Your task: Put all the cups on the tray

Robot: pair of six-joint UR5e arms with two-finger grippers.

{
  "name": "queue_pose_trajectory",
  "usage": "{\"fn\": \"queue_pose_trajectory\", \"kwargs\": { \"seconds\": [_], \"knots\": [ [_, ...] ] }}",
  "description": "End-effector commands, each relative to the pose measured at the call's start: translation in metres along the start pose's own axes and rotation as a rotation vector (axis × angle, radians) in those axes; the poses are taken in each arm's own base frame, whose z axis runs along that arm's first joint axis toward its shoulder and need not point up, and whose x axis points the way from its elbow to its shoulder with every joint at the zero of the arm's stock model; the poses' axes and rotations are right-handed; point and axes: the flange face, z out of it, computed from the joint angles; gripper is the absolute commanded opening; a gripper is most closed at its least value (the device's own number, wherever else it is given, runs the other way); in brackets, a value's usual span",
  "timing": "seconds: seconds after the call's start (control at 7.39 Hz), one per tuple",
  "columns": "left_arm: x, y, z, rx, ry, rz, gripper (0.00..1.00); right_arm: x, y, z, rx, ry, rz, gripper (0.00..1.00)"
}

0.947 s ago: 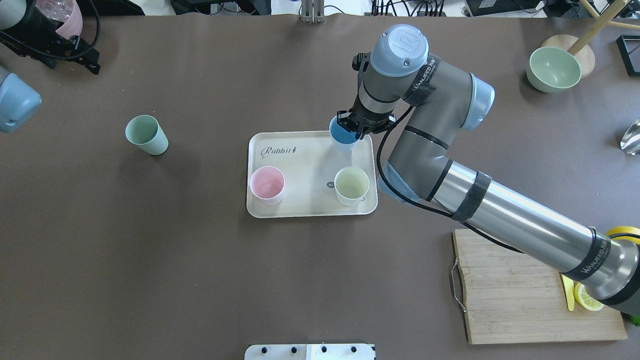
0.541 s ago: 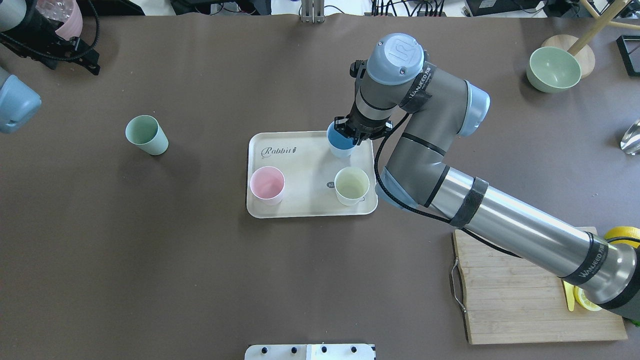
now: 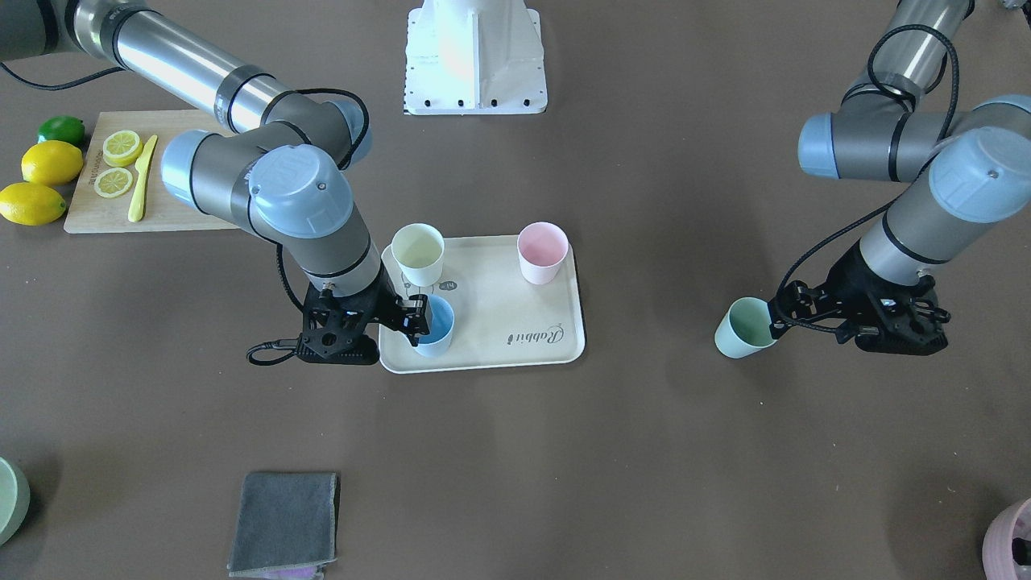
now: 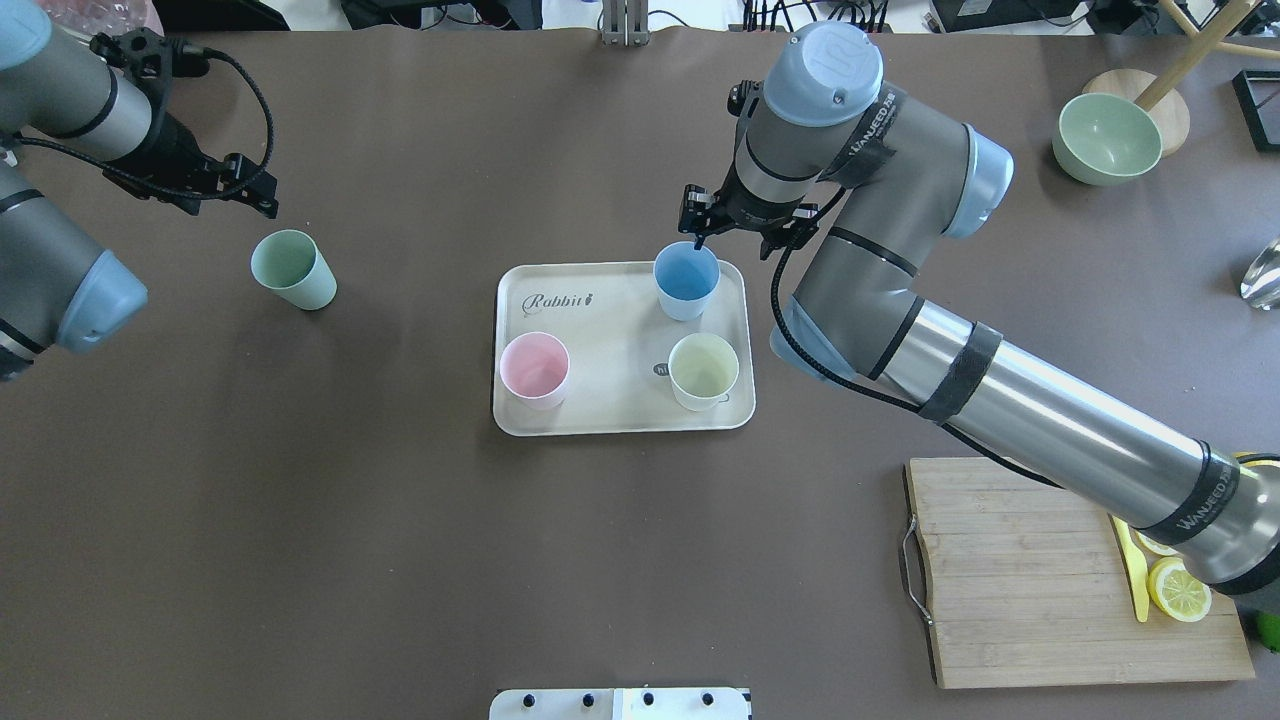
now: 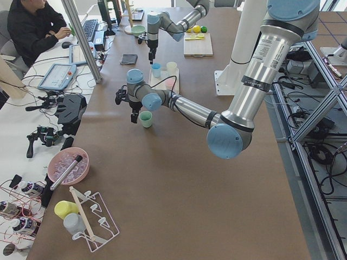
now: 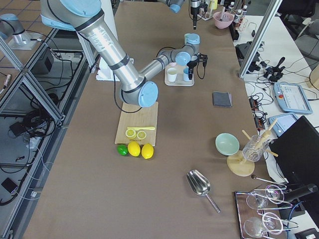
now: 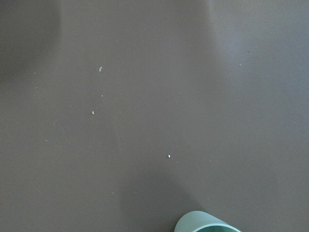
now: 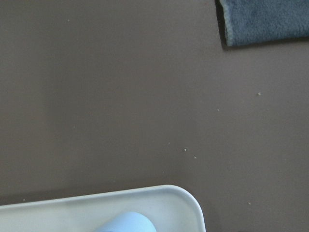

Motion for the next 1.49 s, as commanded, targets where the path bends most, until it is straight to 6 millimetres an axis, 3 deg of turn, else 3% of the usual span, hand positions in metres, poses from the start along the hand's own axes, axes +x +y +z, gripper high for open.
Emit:
{"fn": "queue_pose_trajectory", "kwargs": {
  "seconds": [0.0, 0.14, 0.27, 0.54, 0.68, 0.81, 1.08, 1.22, 1.35],
  "knots": [
    [0.001, 0.017, 0.02, -0.023, 0.001, 0.004, 0.97, 0.013, -0.025, -0.033, -0.01, -0.037, 0.026, 1.0],
    [0.004, 0.019, 0.023, -0.03, 0.003, 0.009, 0.97, 0.018, -0.033, -0.044, -0.013, -0.05, 0.035, 1.0],
    [0.006, 0.024, 0.033, -0.046, -0.003, 0.015, 0.89, 0.023, -0.04, -0.05, -0.006, -0.053, 0.039, 1.0],
    [0.001, 0.025, 0.048, -0.028, -0.015, 0.027, 0.54, 0.03, -0.047, -0.056, 0.0, -0.052, 0.047, 1.0],
    [-0.001, 0.025, 0.05, -0.027, -0.014, 0.029, 0.07, 0.032, -0.051, -0.059, -0.001, -0.056, 0.053, 1.0],
    [0.002, 0.024, 0.048, -0.023, -0.009, 0.034, 0.0, 0.036, -0.056, -0.065, -0.006, -0.062, 0.055, 1.0],
    [0.012, 0.017, 0.034, -0.008, 0.015, 0.037, 0.0, 0.051, -0.069, -0.076, -0.009, -0.072, 0.047, 1.0],
    [0.017, 0.009, 0.018, 0.012, 0.022, 0.033, 0.0, 0.06, -0.074, -0.077, -0.01, -0.069, 0.056, 1.0],
    [0.031, -0.012, -0.007, -0.004, 0.054, 0.01, 0.0, 0.073, -0.081, -0.081, -0.011, -0.069, 0.049, 1.0]
  ]
}}
